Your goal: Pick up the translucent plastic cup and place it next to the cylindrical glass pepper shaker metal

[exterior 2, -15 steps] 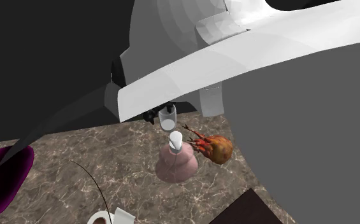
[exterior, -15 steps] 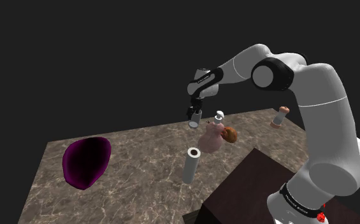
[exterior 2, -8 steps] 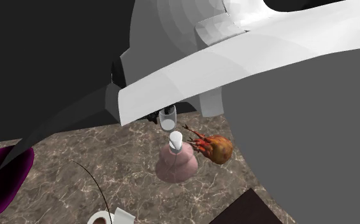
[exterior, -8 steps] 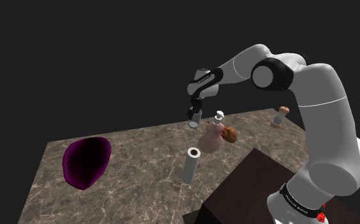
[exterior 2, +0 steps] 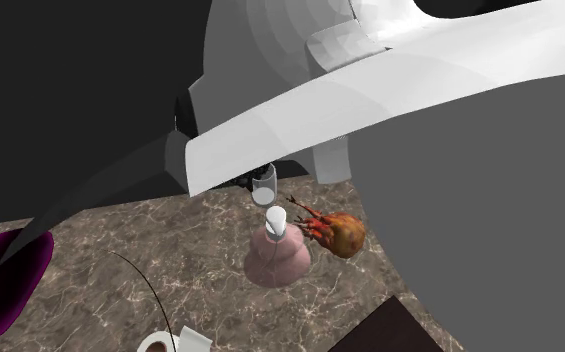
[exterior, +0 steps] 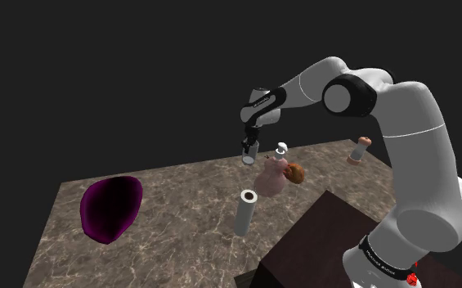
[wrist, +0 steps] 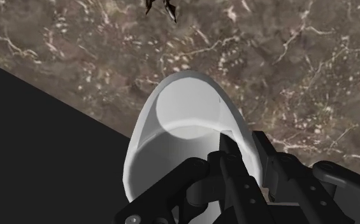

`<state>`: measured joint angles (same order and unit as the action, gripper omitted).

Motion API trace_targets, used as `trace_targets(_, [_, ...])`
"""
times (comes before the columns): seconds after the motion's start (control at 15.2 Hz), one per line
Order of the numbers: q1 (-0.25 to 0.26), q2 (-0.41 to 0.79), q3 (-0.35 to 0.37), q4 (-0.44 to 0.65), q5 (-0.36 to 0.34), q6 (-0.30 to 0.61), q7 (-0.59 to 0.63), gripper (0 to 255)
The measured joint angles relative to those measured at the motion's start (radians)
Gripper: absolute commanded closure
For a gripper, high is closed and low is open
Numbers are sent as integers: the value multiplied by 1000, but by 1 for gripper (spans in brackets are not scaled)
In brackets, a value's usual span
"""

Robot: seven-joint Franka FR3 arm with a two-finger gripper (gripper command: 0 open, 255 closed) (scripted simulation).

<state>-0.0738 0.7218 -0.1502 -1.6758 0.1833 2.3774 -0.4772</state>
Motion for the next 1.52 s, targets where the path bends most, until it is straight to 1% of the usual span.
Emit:
trace_targets(0.33, [3, -30, -5, -8, -5, -23, 3, 255])
trace_targets(1.52, [18, -181, -28, 7, -38, -188, 26, 255])
